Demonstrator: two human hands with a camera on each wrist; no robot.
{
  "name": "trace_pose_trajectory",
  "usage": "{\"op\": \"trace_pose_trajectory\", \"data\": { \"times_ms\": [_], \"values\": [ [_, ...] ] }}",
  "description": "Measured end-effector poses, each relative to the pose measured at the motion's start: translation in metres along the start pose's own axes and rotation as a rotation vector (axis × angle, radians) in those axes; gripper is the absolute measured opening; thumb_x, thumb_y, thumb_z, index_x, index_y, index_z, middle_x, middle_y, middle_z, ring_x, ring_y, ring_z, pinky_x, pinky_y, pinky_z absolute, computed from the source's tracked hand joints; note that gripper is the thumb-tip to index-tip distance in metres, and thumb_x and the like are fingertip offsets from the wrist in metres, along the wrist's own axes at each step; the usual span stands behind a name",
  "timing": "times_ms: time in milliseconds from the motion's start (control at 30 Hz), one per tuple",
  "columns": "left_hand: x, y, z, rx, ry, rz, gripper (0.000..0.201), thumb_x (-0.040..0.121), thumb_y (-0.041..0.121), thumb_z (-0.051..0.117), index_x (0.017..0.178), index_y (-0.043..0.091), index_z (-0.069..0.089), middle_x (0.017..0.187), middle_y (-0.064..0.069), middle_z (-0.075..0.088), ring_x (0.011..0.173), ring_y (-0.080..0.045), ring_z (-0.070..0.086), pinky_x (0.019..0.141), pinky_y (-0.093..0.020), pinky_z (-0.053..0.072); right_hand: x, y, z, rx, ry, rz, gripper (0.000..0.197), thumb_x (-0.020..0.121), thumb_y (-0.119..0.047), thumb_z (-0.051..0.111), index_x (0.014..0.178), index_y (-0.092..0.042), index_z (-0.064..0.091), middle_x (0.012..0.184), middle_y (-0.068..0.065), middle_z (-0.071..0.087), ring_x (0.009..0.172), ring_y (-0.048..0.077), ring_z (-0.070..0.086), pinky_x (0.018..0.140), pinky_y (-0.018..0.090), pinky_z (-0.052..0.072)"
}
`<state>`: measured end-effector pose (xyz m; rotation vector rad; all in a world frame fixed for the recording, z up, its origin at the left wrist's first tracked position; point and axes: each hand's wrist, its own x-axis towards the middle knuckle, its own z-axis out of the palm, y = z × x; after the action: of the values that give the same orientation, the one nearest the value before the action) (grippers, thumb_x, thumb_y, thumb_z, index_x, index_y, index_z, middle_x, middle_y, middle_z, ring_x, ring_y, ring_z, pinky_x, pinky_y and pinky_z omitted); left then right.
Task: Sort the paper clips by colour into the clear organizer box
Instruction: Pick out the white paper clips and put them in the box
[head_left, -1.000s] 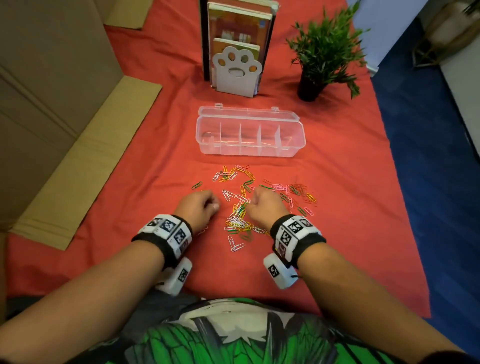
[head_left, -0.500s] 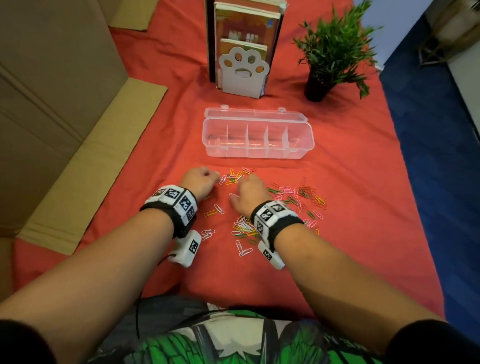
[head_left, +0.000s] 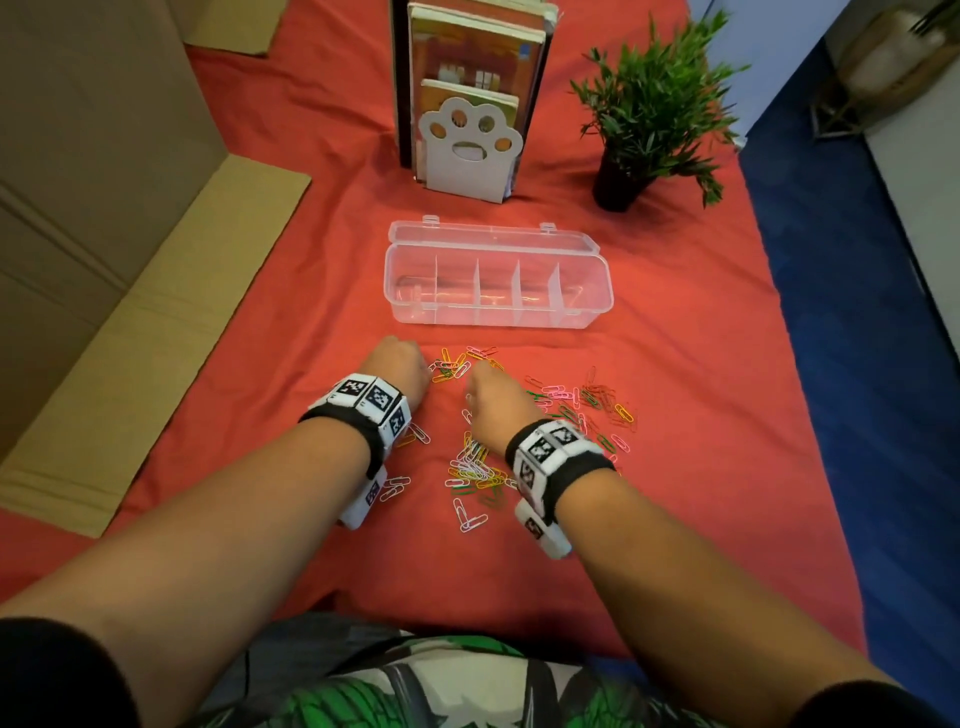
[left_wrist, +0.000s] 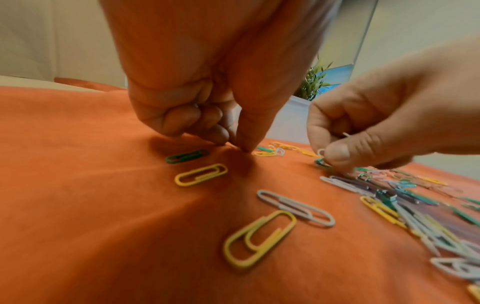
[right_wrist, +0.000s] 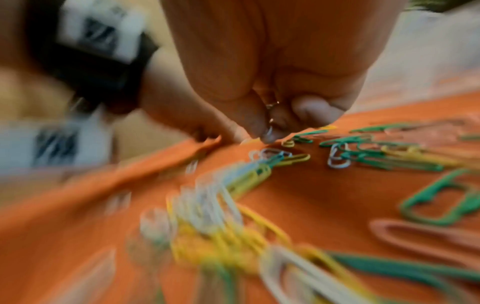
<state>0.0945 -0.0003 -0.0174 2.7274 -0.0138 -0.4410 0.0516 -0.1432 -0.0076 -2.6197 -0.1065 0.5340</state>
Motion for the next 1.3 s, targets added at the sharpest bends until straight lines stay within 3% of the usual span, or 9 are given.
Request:
{"op": "trace_pose_trajectory", "data": {
  "times_ms": [133, 233, 333, 567, 667, 767, 900, 1133, 1300],
  "values": [
    [-0.007, -0.006, -0.007, -0.203, 0.041, -0.06, 0.017, 0.089, 0.016, 0.049, 0.091, 0.002, 0.058, 0.099, -0.021, 0.064, 0.093, -0.036, 0.059, 0.08, -0.036, 0.045, 0.017, 0.008, -0.013, 0.701, -0.027, 0.266, 0.026, 0.089, 0.0, 0.035, 0.08, -0.017, 0.053, 0.076, 0.004, 0.054, 0.064, 0.018, 0.048, 0.057, 0.028, 0.04],
    [-0.017, -0.011, -0.015, -0.568, -0.03, -0.141, 0.008, 0.089, 0.011, 0.054, 0.097, 0.013, 0.053, 0.073, -0.005, 0.058, 0.063, -0.021, 0.055, 0.056, -0.021, 0.044, 0.022, 0.005, -0.023, 1.066, -0.035, 0.378, 0.023, 0.089, -0.001, 0.043, 0.073, -0.014, 0.051, 0.074, 0.003, 0.048, 0.057, 0.015, 0.047, 0.052, 0.024, 0.041],
    [-0.029, -0.014, -0.022, -1.041, -0.178, -0.299, 0.022, 0.091, -0.001, 0.042, 0.099, 0.016, 0.054, 0.063, -0.001, 0.046, 0.039, -0.004, 0.043, 0.034, -0.013, 0.031, 0.032, 0.002, -0.023, 0.67, -0.032, 0.298, 0.016, 0.09, -0.012, 0.048, 0.077, -0.016, 0.055, 0.073, -0.001, 0.052, 0.062, 0.014, 0.048, 0.059, 0.027, 0.041],
    [-0.051, -0.026, -0.036, -1.603, -0.379, -0.565, 0.024, 0.083, 0.006, 0.033, 0.07, 0.013, 0.052, 0.057, -0.002, 0.054, 0.044, -0.012, 0.05, 0.046, -0.018, 0.046, 0.036, -0.01, -0.007, 0.028, 0.035, 0.143, 0.034, 0.083, 0.008, 0.041, 0.113, -0.001, 0.055, 0.121, 0.016, 0.044, 0.104, 0.036, 0.056, 0.093, 0.037, 0.047],
    [-0.053, -0.024, -0.032, -1.447, -0.352, -0.54, 0.024, 0.087, 0.016, 0.042, 0.066, 0.015, 0.053, 0.048, 0.005, 0.045, 0.038, -0.007, 0.042, 0.041, -0.014, 0.041, 0.036, -0.012, -0.003, 0.009, 0.079, 0.115, 0.027, 0.085, -0.005, 0.052, 0.112, -0.001, 0.053, 0.121, 0.017, 0.045, 0.107, 0.036, 0.054, 0.094, 0.039, 0.046],
    [-0.055, -0.024, -0.017, -0.846, -0.209, -0.193, 0.016, 0.084, 0.013, 0.061, 0.07, 0.02, 0.061, 0.042, 0.01, 0.05, 0.036, 0.0, 0.041, 0.04, -0.013, 0.034, 0.032, -0.014, 0.001, -0.052, 0.109, 0.086, 0.032, 0.085, -0.018, 0.059, 0.112, -0.004, 0.051, 0.12, 0.017, 0.046, 0.109, 0.036, 0.051, 0.093, 0.041, 0.046],
    [-0.059, -0.028, 0.0, -0.146, -0.158, 0.191, 0.023, 0.076, 0.025, 0.071, 0.097, 0.019, 0.072, 0.09, -0.003, 0.066, 0.089, -0.018, 0.061, 0.08, -0.02, 0.039, 0.025, -0.007, 0.001, -0.105, 0.073, 0.047, 0.029, 0.087, -0.023, 0.059, 0.11, -0.006, 0.053, 0.116, 0.015, 0.047, 0.109, 0.034, 0.051, 0.094, 0.041, 0.046],
    [-0.059, -0.024, 0.005, -0.085, -0.089, 0.241, 0.009, 0.078, 0.023, 0.067, 0.083, 0.015, 0.068, 0.084, 0.002, 0.047, 0.085, -0.021, 0.057, 0.078, -0.028, 0.043, 0.016, -0.008, 0.003, -0.207, 0.121, -0.081, 0.026, 0.086, -0.019, 0.056, 0.11, -0.008, 0.052, 0.111, 0.014, 0.047, 0.105, 0.035, 0.05, 0.087, 0.041, 0.046],
    [-0.06, -0.024, -0.004, -0.477, -0.169, 0.034, 0.014, 0.087, 0.01, 0.058, 0.077, 0.021, 0.056, 0.068, 0.003, 0.056, 0.059, -0.012, 0.05, 0.063, -0.022, 0.043, 0.011, -0.008, 0.002, -0.21, 0.074, -0.051, 0.024, 0.087, -0.01, 0.051, 0.11, -0.003, 0.053, 0.116, 0.015, 0.048, 0.109, 0.035, 0.05, 0.09, 0.041, 0.044]
  ]
}}
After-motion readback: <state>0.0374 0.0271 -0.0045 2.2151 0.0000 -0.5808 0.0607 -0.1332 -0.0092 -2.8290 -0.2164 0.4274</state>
